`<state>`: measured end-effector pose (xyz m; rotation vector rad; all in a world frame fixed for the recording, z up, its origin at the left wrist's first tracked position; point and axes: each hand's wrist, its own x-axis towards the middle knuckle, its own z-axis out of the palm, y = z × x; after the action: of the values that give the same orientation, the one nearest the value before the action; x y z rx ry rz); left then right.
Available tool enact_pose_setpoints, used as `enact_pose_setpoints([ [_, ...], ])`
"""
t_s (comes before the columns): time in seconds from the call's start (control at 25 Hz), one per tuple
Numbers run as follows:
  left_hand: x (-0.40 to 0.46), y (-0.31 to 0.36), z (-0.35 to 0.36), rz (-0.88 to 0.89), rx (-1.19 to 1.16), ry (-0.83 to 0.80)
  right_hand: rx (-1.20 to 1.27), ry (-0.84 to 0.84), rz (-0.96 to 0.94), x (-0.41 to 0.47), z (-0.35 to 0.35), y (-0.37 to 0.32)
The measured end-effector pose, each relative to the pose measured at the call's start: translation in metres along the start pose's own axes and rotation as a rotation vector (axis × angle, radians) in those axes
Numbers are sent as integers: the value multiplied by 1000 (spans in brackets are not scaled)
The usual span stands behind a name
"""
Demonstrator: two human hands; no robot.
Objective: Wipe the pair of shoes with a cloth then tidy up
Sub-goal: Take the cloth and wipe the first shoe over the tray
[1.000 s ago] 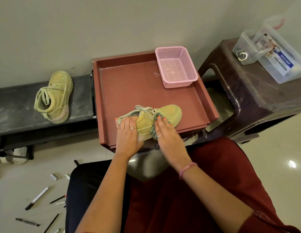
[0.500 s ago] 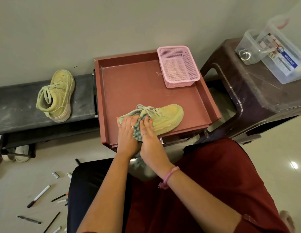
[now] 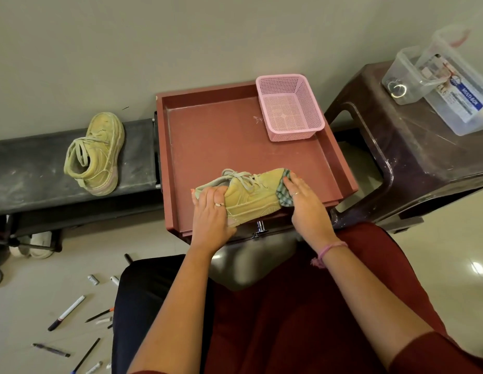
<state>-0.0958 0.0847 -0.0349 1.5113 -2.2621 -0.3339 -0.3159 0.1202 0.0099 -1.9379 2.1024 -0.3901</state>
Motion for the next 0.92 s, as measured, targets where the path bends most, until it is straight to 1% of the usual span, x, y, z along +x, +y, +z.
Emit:
enact_pose_setpoints([
  [0.04, 0, 0, 0, -4, 0, 7, 55, -10, 35, 1, -1, -6],
  [0.08, 1, 0, 0, -9, -1, 15, 67, -27, 9, -4, 0, -15],
  [0.16, 1, 0, 0, -15, -4, 29, 22, -60, -192, -24, 11, -32],
  [0.2, 1, 0, 0, -14, -10, 34, -8, -46, -304, -32, 16, -31],
  [0.24, 1, 0, 0, -14, -22, 36, -30, -27, -350, -33, 17, -27],
  [0.28, 2, 0, -1, -16, -37, 34, -34, -1, -311, -26, 18, -18],
  [0.32, 2, -1, -2, -20, -49, 31, -19, 25, -208, -15, 17, -9],
  [0.36, 2, -1, -2, -21, -61, 28, 49, 34, -68, -4, 14, 0],
  [0.44, 3, -2, -3, -24, -103, 28, 290, -20, 222, 18, 7, 17],
  [0.48, 4, -2, -4, -40, -141, 27, 437, -67, 313, 25, 4, 23],
  [0.6, 4, -4, -10, -138, -285, 14, 900, -135, 460, 32, 4, 26],
  [0.68, 3, -6, -15, -200, -380, 18, 1121, -118, 509, 31, 3, 17],
  [0.76, 0, -3, -18, -244, -481, 23, 1228, -30, 540, 32, -1, 9],
  [0.84, -1, 1, -21, -238, -539, 27, 1210, 74, 508, 40, -11, 8],
  [0.92, -1, 3, -21, -227, -555, 4, 1077, 91, 394, 49, -22, 13],
])
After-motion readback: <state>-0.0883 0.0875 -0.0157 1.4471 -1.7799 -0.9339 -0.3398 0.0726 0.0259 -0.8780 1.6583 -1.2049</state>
